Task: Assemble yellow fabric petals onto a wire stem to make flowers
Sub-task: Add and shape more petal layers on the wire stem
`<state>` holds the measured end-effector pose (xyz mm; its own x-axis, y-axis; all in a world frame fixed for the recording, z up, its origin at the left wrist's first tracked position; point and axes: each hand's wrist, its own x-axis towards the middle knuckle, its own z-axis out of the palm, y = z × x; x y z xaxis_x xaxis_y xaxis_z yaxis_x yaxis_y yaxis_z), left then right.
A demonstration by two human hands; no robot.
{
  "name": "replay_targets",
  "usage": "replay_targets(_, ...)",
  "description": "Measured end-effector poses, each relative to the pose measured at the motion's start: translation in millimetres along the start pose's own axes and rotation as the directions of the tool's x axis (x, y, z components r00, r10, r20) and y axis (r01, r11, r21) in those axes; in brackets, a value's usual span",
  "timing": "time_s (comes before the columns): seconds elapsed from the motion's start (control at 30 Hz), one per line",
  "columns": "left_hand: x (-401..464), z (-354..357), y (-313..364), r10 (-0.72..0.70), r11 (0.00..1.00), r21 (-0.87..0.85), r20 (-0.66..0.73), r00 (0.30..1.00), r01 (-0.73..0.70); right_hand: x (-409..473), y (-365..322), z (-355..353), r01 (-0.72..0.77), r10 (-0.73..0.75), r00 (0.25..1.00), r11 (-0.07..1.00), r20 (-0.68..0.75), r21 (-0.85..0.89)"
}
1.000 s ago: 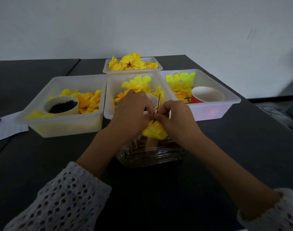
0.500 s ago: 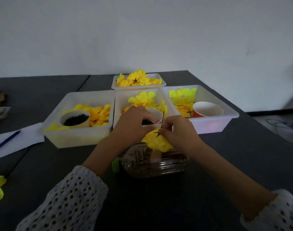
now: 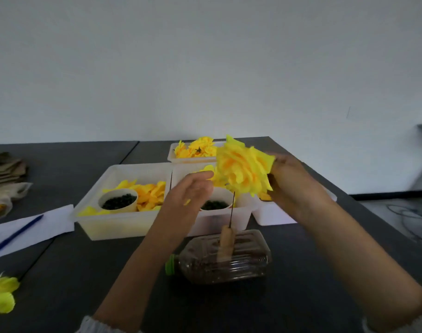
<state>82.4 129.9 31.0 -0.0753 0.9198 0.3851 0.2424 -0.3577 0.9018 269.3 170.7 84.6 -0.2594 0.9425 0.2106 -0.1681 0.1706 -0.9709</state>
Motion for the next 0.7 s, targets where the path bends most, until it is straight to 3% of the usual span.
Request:
replay_targets(0.03,-6.8,6.2,1.5,-0.035,0.999,-0.029,0.062,0.997,0.037,-10.3,3.9,2.7,-0.152,0.136,0.987,0.965,0.089,0.212)
replay_targets(0.1,-19.3,17.9,-0.9,-0.072,0.997,0.030,0.137,0.988,0.068,-28.8,19.2,8.0,-0.356,0.299,0.934,0.830,0.196,0.429)
replay_targets(0.13,-26.0,23.9,-2.2,-0.085,0.996,0.005,0.166,0.982,0.086,-35.3,29.8,10.4,-0.401,0.333,0.916,0.786,0.224,0.471)
replay_targets(0.2,-39.7,33.4,-15.1,-0.131,0.961,-0.220,0.185,0.974,0.170,-49.9,54.2,13.6,-0.443,0.364,0.897,0.726,0.251,0.527)
replay_targets(0.3,-59.3,46.4,-36.5,-0.184,0.841,-0.473,0.206,0.961,0.262,-70.1,83.1,18.8,-0.525,0.455,0.845,0.603,0.281,0.600)
replay_targets(0.37,-71.1,57.1,-44.7,-0.285,0.784,-0.544,0.114,0.952,0.300,-80.2,96.2,20.7,-0.567,0.503,0.810,0.541,0.301,0.621)
replay_targets(0.47,-82.7,72.0,-49.1,-0.523,0.652,-0.657,-0.027,0.852,0.379,-91.7,101.5,20.7,-0.576,0.514,0.805,0.558,0.296,0.598)
replay_targets(0.53,-88.6,76.4,-51.4,-0.627,0.550,-0.723,-0.028,0.778,0.417,-96.4,100.9,17.8,-0.507,0.510,0.847,0.689,0.150,0.518)
replay_targets(0.57,-92.7,77.0,-51.2,-0.646,0.530,-0.738,-0.032,0.763,0.418,-99.3,103.1,13.7,-0.416,0.448,0.894,0.826,0.003,0.381)
replay_targets(0.6,-97.0,76.5,-51.3,-0.642,0.538,-0.739,-0.049,0.765,0.405,-103.5,103.8,9.9,-0.298,0.319,0.932,0.944,-0.172,0.138)
replay_targets(0.63,-99.1,76.6,-50.0,-0.626,0.554,-0.741,-0.070,0.777,0.379,-108.8,101.5,6.4,-0.161,0.104,0.944,0.974,-0.315,-0.162)
replay_targets(0.67,-101.1,76.7,-49.8,-0.605,0.553,-0.755,-0.072,0.793,0.353,-114.9,96.2,5.6,-0.023,-0.129,0.931,0.912,-0.342,-0.409)
replay_targets(0.7,-101.8,77.8,-48.5,-0.591,0.532,-0.779,-0.061,0.805,0.331,-120.7,90.6,6.6,0.107,-0.305,0.909,0.829,-0.283,-0.549)
